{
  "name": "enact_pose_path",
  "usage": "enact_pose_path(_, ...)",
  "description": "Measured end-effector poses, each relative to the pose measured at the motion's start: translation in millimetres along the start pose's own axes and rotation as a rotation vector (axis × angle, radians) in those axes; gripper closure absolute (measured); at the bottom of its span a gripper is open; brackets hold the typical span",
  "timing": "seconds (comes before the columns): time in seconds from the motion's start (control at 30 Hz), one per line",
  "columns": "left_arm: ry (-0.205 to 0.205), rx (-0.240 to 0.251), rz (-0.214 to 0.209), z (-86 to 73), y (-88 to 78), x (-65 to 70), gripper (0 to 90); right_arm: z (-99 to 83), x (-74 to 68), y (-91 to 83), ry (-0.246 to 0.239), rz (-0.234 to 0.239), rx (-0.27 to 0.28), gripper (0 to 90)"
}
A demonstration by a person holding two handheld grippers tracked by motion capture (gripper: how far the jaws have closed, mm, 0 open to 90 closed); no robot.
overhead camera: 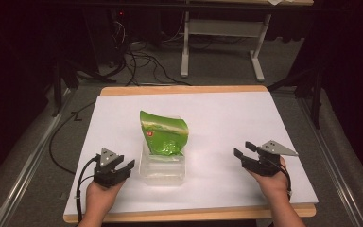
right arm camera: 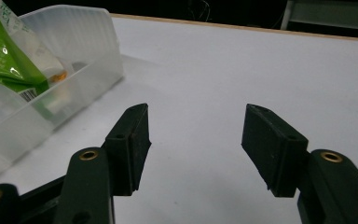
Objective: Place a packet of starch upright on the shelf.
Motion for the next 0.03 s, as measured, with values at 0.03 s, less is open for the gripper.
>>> enact_pose_path(0.03,-0.007,0.003,0.003,-0.2,-0.5,-1.9,51.5,-0.2,-0.7,0.0,0.0,0.001,0.0,41.4)
Point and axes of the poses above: each handheld gripper's, and its own axes: y roughly forward along the jaws, z roughly out of its top, x roughly to its right, the point moved 8 cm from there along y, roughly forward along the jaws, and after that the axes turned 8 degrees about y, right-handed, at the moved point
